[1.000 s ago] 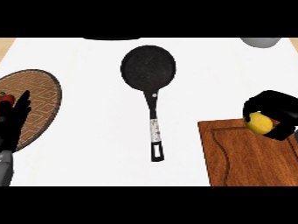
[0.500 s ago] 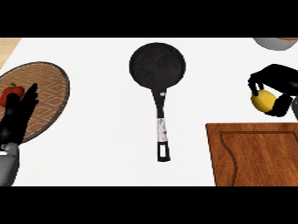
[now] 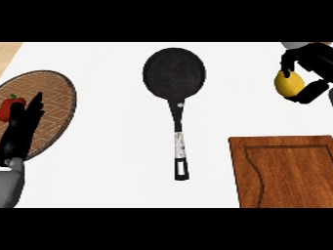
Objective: Pick the lemon from the cutting board and place it in the pan
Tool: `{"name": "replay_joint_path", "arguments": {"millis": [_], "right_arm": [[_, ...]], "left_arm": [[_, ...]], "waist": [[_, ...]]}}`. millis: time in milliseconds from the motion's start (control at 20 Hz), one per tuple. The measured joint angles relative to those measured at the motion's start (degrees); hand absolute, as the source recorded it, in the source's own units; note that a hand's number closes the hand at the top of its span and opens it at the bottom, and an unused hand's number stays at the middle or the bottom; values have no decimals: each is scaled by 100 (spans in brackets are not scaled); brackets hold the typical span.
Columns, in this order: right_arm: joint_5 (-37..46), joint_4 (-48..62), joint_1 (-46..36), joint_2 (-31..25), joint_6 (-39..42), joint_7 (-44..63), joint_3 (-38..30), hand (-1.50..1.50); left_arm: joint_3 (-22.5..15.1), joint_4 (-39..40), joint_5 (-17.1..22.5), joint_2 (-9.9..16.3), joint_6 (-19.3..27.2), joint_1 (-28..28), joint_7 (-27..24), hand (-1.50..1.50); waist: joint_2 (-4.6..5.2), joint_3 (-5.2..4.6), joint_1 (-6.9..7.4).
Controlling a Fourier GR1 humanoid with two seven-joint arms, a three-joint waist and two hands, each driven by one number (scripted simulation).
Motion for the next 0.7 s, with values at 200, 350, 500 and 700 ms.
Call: {"name": "replay_joint_path", "arguments": {"millis": [200,350,500,700], "right_arm": [[-397,147,-341,89,-38,-441,-362,150],[-534,339,-610,218,-21,-525,-492,150],[-604,467,-889,466,64,-348,-537,150],[-703,690,-1189,861,91,-18,-621,150]], "left_arm": [[27,28,21,-12,-50,98,-114,0],[74,-22,53,22,-112,138,-117,0],[71,-99,18,-1,-90,156,-40,0],[102,-100,10,23,-144,175,-55,0]], "waist": [[-16,-5,-19],[-27,-9,-29],[-45,-12,-60],[-43,-16,-57]]}}
